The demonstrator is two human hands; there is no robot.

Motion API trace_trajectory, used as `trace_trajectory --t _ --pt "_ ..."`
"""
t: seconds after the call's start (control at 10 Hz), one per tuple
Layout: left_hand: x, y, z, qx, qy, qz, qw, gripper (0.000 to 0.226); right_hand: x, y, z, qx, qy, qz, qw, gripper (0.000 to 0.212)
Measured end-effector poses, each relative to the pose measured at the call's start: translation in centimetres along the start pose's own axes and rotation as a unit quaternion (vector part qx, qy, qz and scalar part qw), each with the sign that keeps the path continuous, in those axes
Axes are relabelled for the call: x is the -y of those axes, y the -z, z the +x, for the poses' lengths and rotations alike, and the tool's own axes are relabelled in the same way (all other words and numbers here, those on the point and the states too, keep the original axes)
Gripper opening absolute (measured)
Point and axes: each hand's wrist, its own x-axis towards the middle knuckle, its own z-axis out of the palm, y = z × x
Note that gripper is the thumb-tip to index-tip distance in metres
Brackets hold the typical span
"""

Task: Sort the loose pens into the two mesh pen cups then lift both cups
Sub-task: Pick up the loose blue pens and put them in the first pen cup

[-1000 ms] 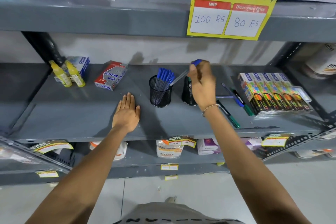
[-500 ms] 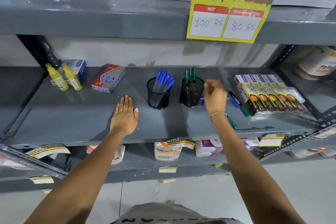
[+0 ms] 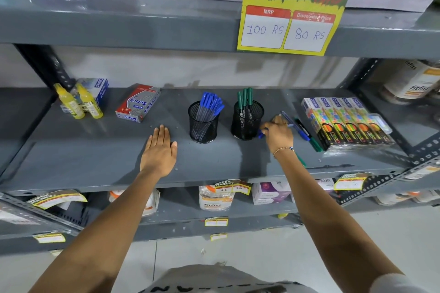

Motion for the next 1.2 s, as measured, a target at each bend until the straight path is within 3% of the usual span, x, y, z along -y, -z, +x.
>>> trace_trajectory --t 0.2,0.3,0.4,0.5,0.7,0.8,0.9,1.0,1.1,1.2 --pt "0.1 -0.1 0.1 -0.001 -0.001 0.002 1.0 0.06 -0.8 -0.3 -0.2 0.012 0.014 -0.015 1.0 0.024" --pt "0.1 -0.1 0.1 -0.002 -0.002 0.002 1.0 0.06 -0.9 0.0 -0.6 -0.032 0.023 0.005 0.999 0.022" --pt "0.1 -0.1 0.1 0.0 -0.001 0.002 1.0 0.06 -0.2 1.2 -1.3 -0.148 0.024 0.07 0.986 0.024" --pt "0.1 -0.1 0.1 0.001 0.0 0.004 1.0 0.061 1.6 3.1 -2.2 -0.259 0.006 0.147 0.955 0.024" --pt "0.0 0.0 0.1 0.003 -0.001 0.001 1.0 0.06 7.3 6.7 -3.5 -0.345 0.015 0.427 0.836 0.018" --pt "-0.1 0.2 0.0 0.002 0.001 -0.002 1.0 0.06 10.1 6.9 -3.2 -0.304 0.038 0.479 0.823 0.02" --pt "-0.2 0.3 -0.1 0.0 -0.002 -0.003 1.0 0.06 12.4 6.1 -3.3 -0.268 0.1 0.464 0.838 0.017" --pt "-0.1 0.3 -0.1 0.001 -0.001 -0.005 1.0 0.061 14.0 4.4 -3.2 -0.212 0.143 0.412 0.875 0.018" --pt "-0.2 0.3 -0.2 0.002 0.0 -0.002 1.0 0.061 14.4 2.7 -2.8 -0.149 0.13 0.366 0.909 0.023" --pt "-0.2 0.4 -0.2 -0.001 0.0 -0.004 1.0 0.061 14.1 2.5 -2.6 -0.124 0.108 0.357 0.92 0.032"
